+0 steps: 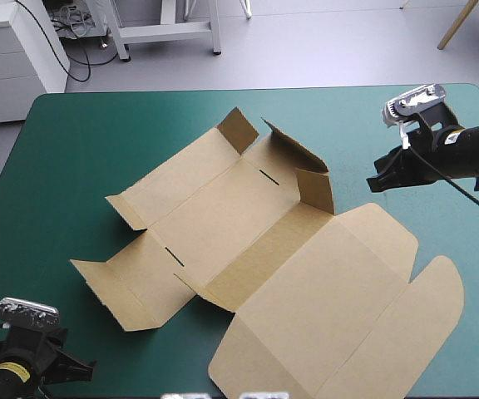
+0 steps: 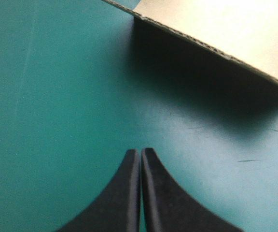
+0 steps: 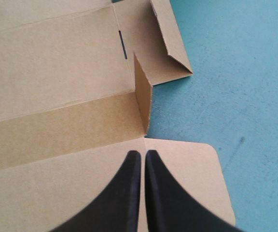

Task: Fold the box

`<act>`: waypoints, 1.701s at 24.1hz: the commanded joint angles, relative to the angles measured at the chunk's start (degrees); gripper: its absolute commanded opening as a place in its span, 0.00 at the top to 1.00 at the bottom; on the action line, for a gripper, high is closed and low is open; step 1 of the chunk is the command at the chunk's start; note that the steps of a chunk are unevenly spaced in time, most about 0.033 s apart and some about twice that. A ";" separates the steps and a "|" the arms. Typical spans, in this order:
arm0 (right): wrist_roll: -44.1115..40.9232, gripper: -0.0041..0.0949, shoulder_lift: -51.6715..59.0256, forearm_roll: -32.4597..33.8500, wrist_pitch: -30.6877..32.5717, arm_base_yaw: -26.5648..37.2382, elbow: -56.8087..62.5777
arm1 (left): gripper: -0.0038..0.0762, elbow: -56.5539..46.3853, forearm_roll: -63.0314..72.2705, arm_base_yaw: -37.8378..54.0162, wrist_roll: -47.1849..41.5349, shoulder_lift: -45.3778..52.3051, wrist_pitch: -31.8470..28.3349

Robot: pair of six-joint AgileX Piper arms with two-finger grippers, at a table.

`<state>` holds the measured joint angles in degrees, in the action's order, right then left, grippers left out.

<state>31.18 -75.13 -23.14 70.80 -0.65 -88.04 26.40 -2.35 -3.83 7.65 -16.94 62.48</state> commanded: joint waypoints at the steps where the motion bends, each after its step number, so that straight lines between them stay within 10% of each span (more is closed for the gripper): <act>1: 0.20 0.81 1.53 -3.49 -1.87 -0.17 -1.68 | 0.96 1.22 0.14 0.02 -0.29 -0.60 -2.88; 6: 0.82 0.36 1.53 -3.77 -2.15 -0.17 -1.68 | 0.96 1.22 0.14 0.02 -0.29 -0.60 -2.88; 12: 2.67 0.40 -0.56 -9.33 -4.01 -0.75 -1.68 | 0.96 1.22 0.14 0.02 -0.29 -0.60 -2.88; 21: 3.94 0.40 -14.17 0.77 -8.91 -11.72 -7.25 | 0.96 1.22 0.14 0.02 -0.29 -0.60 -2.88; 41: 4.42 0.52 -33.02 3.17 -6.14 -12.26 -9.77 | 0.96 1.22 0.14 0.02 -0.29 -0.60 -2.88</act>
<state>34.27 -110.52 -18.92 65.14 -12.85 -95.95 26.40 -2.30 -3.83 7.65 -16.94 62.42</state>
